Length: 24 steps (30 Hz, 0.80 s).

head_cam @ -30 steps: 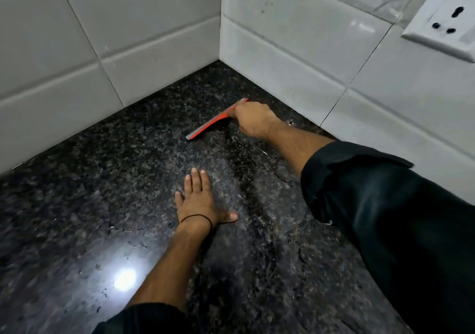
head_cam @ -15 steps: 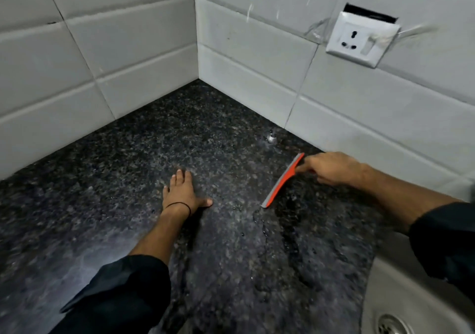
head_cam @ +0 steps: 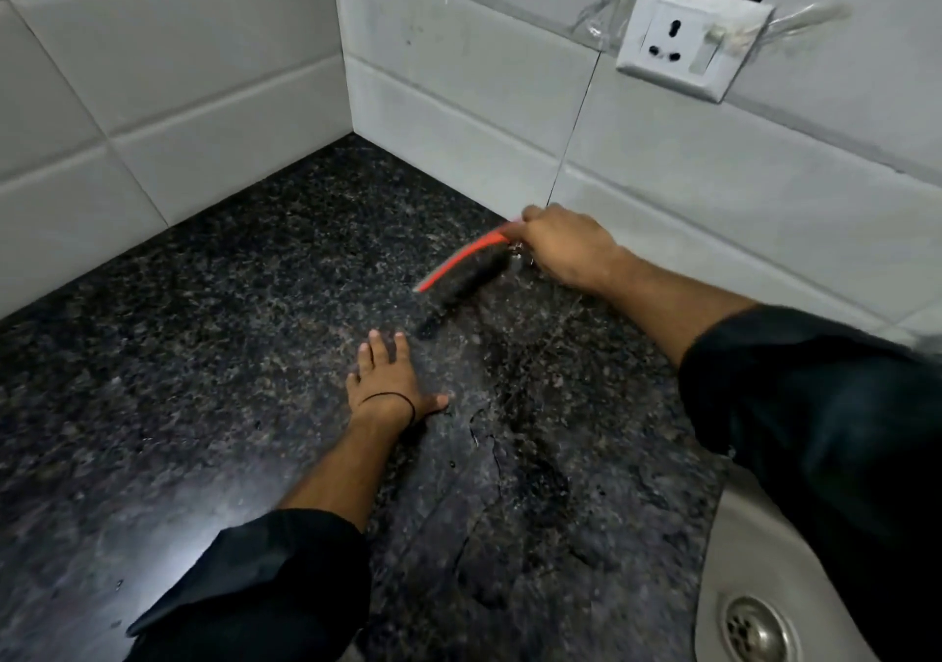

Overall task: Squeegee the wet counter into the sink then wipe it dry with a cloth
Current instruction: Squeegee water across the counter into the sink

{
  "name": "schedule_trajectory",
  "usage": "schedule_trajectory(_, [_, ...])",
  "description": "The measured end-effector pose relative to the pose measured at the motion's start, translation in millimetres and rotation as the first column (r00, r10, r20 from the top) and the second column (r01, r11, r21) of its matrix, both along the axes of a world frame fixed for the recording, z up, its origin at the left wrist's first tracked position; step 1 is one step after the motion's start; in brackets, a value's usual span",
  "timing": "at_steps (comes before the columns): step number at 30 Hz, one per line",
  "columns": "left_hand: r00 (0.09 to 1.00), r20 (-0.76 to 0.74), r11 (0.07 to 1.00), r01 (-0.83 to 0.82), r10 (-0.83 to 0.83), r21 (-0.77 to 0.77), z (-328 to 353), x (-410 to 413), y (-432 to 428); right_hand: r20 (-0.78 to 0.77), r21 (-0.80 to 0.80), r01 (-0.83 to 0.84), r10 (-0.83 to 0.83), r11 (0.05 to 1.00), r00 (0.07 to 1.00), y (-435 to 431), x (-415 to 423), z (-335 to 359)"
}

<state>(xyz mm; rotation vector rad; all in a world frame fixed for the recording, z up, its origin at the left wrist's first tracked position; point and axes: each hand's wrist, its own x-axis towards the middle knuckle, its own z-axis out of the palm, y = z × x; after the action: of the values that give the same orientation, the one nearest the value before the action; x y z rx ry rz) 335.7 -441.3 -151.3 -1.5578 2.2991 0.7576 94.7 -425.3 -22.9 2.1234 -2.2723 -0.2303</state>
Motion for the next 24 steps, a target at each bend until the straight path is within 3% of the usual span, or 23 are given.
schedule_trajectory(6, [0.998,-0.041,0.999,-0.04,0.039,-0.017,-12.7,-0.5,-5.0,-0.09,0.01,-0.038,0.039,0.999,0.995,-94.1,23.9,-32.9])
schedule_trajectory(10, [0.997,-0.049,0.998,-0.063,0.063,-0.01,-15.5,-2.8,-8.7,-0.065,0.058,0.025,-0.021,0.998,0.998,-100.3,19.2,-50.3])
schedule_trajectory(18, [0.99,-0.114,0.997,-0.079,0.078,-0.003,-10.3,2.7,-6.4,0.068,0.141,0.152,-0.162,0.978,0.984,30.4,-20.9,-42.7])
schedule_trajectory(24, [0.956,-0.292,0.999,-0.038,0.044,0.025,5.7,26.1,8.4,-0.057,0.172,0.421,-0.418,0.891,0.907,159.0,-55.4,-26.7])
